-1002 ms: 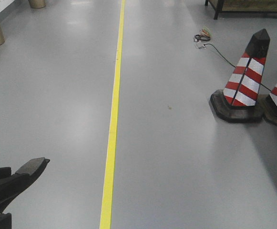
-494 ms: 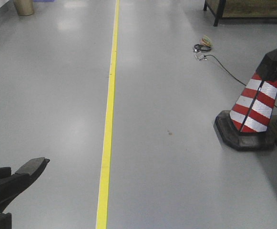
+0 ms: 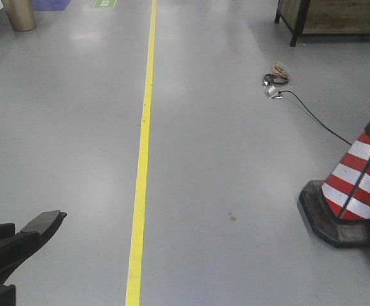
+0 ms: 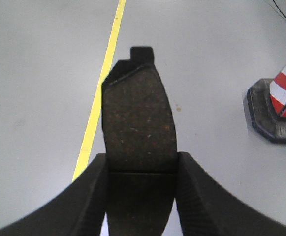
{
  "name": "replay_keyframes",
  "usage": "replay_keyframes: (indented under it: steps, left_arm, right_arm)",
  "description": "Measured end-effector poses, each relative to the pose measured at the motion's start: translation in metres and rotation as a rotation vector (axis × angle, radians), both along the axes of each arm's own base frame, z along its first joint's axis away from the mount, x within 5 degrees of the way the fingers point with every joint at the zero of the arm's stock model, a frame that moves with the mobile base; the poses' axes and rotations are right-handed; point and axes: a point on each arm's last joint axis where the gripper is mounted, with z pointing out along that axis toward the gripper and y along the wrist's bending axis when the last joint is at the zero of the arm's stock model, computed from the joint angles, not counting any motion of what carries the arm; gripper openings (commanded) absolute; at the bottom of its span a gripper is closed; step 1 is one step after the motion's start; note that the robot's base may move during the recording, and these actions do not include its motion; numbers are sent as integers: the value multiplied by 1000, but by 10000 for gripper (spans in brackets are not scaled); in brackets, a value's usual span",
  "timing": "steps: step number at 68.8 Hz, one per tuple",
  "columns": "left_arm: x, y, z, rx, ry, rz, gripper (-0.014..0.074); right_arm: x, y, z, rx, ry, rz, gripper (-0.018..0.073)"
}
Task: Move and align brake pads A on conveyor
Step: 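Turn past the striped cones and drive up to the black conveyor belt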
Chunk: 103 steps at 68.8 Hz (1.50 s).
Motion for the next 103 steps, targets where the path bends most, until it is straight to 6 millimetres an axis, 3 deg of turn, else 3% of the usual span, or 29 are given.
replay_keyframes:
  steps: [103]
  left_arm:
    - [0,0,0,0,0,0,-6]
  right_arm:
    - [0,0,0,1,0,0,-6]
